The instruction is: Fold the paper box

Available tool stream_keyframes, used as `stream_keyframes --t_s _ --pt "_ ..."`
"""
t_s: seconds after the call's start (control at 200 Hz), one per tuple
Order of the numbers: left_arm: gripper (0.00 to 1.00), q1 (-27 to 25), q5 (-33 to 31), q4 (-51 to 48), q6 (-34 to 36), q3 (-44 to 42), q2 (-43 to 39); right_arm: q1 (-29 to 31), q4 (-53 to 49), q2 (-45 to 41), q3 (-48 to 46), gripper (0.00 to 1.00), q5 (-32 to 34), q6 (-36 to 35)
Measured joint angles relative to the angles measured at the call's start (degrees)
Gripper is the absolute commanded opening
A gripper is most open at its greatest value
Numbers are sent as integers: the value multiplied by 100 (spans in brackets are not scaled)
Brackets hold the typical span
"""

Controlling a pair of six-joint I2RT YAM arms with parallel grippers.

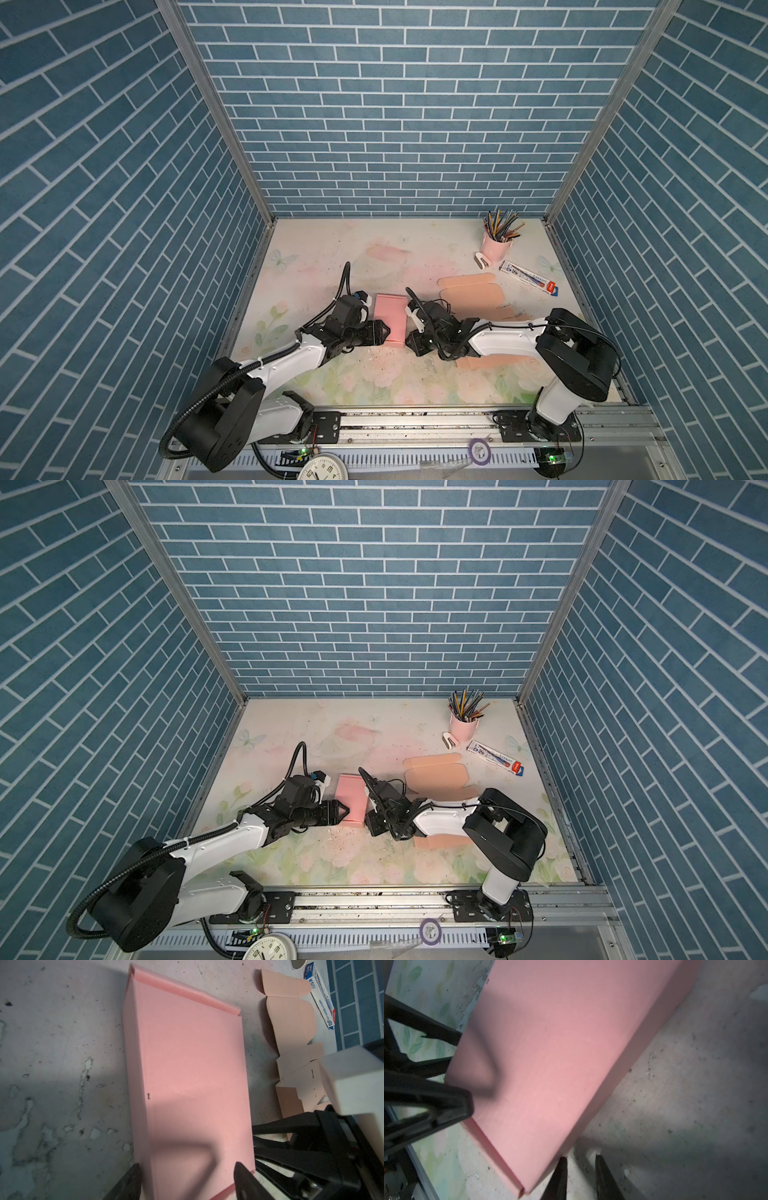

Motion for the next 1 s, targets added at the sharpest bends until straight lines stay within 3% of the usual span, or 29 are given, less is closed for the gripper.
stream_keyframes --t_s 0.39,0.69,1.0 --pt "80 728 393 -197 251 162 13 -638 37 -238 -151 23 -4 -92" --pt "80 1023 573 -142 485 1049 896 -1154 -90 96 638 20 -79 -376" --pt "79 1038 678 94 490 1368 1510 -1412 -109 726 1095 18 -260 -481"
